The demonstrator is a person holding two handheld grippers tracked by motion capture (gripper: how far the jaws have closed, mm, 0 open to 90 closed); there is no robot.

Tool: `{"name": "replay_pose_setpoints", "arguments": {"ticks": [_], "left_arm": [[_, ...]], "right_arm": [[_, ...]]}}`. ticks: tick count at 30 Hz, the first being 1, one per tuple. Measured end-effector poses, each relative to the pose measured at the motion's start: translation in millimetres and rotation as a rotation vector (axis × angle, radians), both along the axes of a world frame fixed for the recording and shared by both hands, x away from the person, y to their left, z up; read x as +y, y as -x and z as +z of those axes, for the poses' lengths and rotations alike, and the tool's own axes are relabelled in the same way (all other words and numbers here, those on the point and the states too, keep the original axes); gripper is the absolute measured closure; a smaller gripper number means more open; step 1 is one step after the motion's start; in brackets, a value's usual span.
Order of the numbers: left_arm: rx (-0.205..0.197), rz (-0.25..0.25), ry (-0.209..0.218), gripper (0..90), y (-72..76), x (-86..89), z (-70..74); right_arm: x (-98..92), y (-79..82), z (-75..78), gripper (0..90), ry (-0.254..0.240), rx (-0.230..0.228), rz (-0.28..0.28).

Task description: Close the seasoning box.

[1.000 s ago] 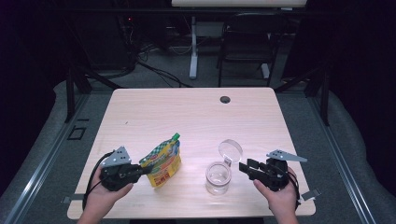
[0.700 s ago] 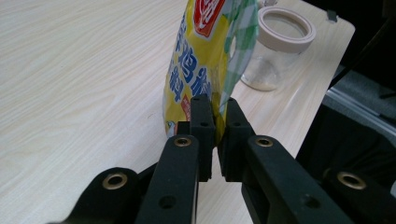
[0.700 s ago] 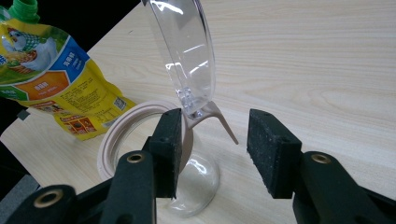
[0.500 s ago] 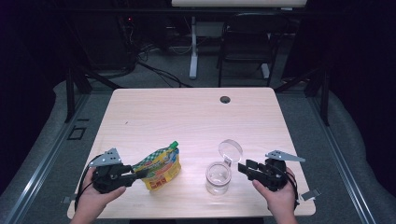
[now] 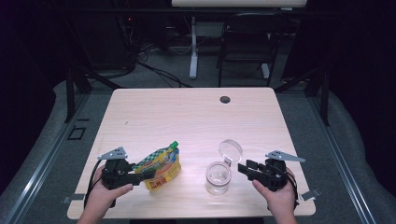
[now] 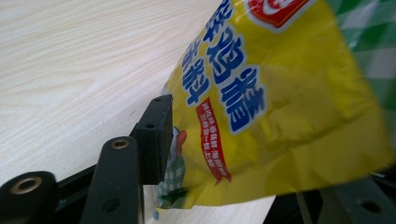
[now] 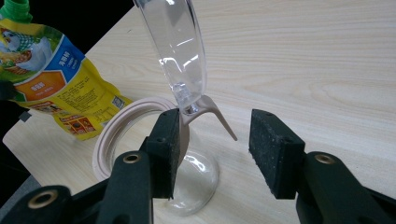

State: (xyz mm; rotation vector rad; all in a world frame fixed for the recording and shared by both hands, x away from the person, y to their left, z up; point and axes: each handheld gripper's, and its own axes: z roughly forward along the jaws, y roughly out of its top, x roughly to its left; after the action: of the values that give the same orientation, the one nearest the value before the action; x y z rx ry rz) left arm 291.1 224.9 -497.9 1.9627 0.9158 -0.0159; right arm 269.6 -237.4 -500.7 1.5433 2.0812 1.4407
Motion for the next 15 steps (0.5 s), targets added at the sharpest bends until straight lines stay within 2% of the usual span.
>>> {"name": "replay_pose_setpoints", "arguments": {"ticks": [10,15], "left_arm": [[-0.016,-0.008,-0.076,45.6,-5.2,-15.6,-17.1],[-0.020,-0.009,-0.090,44.5,-7.3,-20.3,-25.2]], "right_arm": [[1.1,-0.4,-0.8,53.3,0.010,-0.004,0.004],[1.2,-0.4,-0.7,53.2,0.014,-0.005,0.003]]}}
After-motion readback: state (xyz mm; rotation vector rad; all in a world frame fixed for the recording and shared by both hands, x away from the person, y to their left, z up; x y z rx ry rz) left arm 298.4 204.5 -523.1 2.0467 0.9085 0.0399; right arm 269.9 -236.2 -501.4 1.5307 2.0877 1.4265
